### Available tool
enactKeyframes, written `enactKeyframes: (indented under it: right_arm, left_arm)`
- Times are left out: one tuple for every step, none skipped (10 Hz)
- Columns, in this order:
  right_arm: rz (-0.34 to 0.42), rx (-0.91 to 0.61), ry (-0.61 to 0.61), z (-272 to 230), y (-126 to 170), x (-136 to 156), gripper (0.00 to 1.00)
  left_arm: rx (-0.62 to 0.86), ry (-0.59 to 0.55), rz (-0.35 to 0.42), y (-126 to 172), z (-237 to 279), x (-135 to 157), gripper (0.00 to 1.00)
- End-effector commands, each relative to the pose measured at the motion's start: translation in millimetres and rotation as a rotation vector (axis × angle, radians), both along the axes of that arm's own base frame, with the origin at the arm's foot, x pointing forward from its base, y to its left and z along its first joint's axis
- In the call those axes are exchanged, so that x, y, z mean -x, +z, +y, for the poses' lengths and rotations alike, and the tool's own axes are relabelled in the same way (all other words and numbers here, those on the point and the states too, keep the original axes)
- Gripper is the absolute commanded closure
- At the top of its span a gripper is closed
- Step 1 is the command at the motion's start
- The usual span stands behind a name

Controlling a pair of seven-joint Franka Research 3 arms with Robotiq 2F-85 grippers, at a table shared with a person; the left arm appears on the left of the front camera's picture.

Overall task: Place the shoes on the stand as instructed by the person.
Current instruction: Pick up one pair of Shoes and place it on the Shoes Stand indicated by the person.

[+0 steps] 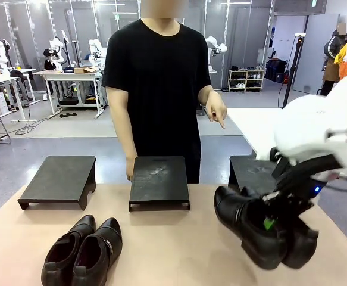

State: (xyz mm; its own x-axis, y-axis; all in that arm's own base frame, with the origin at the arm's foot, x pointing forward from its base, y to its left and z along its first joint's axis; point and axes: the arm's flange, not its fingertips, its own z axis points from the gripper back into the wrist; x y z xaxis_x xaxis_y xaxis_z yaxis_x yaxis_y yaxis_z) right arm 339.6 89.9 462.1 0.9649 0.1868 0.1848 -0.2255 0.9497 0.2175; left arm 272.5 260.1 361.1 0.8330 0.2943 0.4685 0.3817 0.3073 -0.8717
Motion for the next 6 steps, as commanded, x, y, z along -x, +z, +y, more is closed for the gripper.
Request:
enactKeyframes:
  right_arm:
    - [-0.053, -0.024, -0.013, 6, 47, -4, 0.92]
    - [-0.102, -0.022, -0.027, 4, 67, -12, 0.92]
    - [-0.143, 0.0, -0.045, 3, 88, -22, 0.92]
    - [-0.196, 0.017, -0.102, 2, 108, -39, 0.92]
    - [-0.237, 0.037, -0.15, 2, 120, -56, 0.92]
    - [-0.242, 0.028, -0.173, -1, 127, -73, 0.92]
  left_arm:
    - [0.001, 0.0, -0.005, 1, 1, 1, 0.0]
    - [0.001, 0.0, -0.005, 1, 1, 1, 0.0]
    - [0.001, 0.0, -0.005, 1, 1, 1, 0.0]
    - [0.001, 0.0, -0.005, 1, 1, 1, 0.0]
    - [0.001, 0.0, -0.005, 1, 1, 1, 0.0]
    - [0.001, 0.0, -0.005, 1, 1, 1, 0.0]
